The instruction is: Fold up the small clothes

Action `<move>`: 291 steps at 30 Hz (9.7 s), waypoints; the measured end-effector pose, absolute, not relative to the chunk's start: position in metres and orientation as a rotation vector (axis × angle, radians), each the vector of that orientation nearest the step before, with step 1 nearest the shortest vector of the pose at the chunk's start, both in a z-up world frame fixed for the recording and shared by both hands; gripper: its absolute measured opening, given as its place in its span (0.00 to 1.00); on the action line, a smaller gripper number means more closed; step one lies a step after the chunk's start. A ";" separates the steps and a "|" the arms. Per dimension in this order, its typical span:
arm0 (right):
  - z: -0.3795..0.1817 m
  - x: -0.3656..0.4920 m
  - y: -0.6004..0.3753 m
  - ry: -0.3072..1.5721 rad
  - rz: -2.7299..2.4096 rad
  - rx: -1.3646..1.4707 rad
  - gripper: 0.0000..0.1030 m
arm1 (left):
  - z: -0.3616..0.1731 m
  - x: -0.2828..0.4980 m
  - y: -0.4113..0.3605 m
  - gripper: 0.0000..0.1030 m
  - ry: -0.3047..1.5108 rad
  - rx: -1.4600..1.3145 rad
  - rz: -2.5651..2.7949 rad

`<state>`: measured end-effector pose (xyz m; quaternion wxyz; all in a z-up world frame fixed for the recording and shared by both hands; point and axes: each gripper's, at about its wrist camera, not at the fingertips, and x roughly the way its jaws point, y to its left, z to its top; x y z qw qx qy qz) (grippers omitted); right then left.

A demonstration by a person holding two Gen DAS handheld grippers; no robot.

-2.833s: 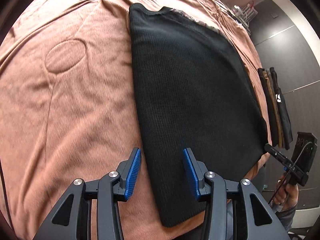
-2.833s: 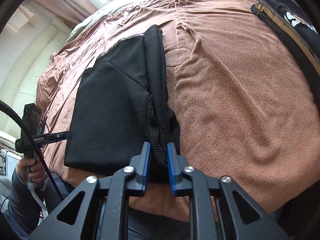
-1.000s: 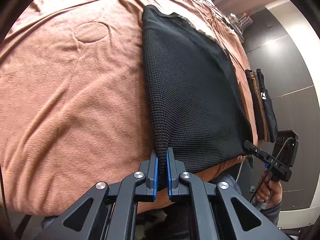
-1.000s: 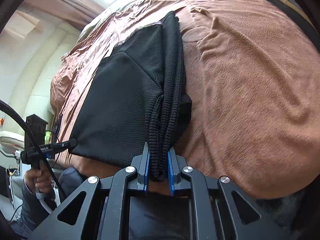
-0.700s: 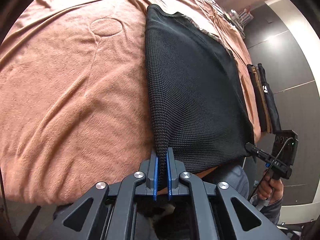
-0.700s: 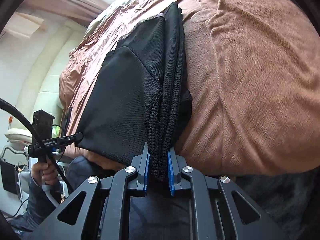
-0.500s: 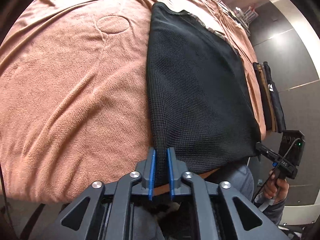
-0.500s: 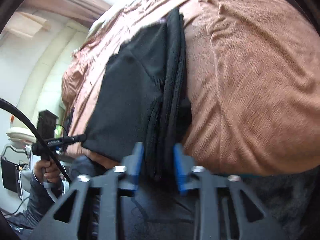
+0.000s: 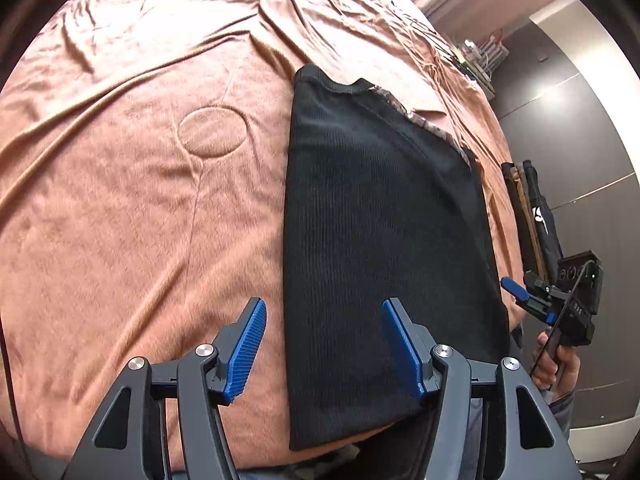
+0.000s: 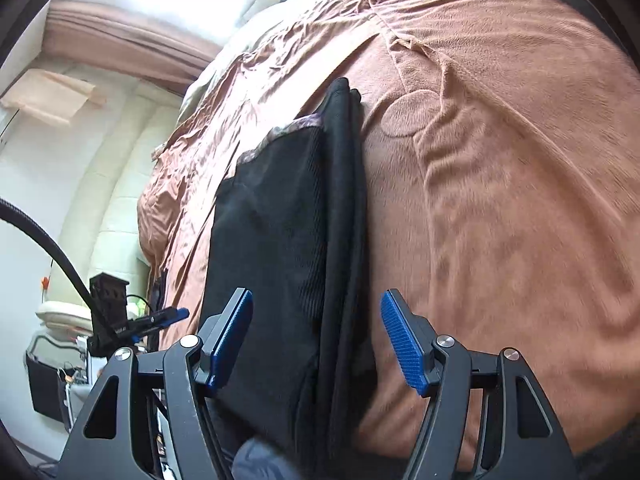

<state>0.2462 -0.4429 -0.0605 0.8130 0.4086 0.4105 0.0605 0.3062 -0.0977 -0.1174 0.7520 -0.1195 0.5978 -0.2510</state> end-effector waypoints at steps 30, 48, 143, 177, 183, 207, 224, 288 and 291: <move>-0.101 0.375 -0.450 0.923 0.249 0.893 0.68 | -0.142 0.408 -0.126 1.00 1.265 -0.248 -0.568; -0.086 0.383 -0.449 0.882 0.285 0.837 0.38 | -0.155 0.449 -0.124 0.66 1.262 -0.348 -0.629; 0.172 0.304 -0.149 0.469 0.419 0.298 0.10 | 0.182 0.274 0.127 0.05 0.557 -0.369 -0.404; 0.113 0.467 0.090 0.558 0.836 0.174 0.10 | 0.165 0.275 0.438 0.05 0.537 -0.336 -0.003; 0.100 0.479 0.132 0.593 0.887 0.145 0.10 | 0.146 0.264 0.468 0.05 0.562 -0.356 0.034; 0.008 0.646 0.208 0.784 0.911 0.121 0.10 | 0.019 0.380 0.534 0.05 0.735 -0.426 0.163; -0.111 0.760 0.196 1.000 0.619 0.160 0.23 | -0.087 0.473 0.537 0.14 0.943 -0.385 0.275; 0.138 0.460 -0.034 0.691 0.460 0.037 1.00 | 0.098 0.202 0.241 1.00 0.678 -0.196 0.166; 0.144 0.442 -0.048 0.672 0.452 0.048 1.00 | 0.101 0.191 0.224 1.00 0.676 -0.189 0.151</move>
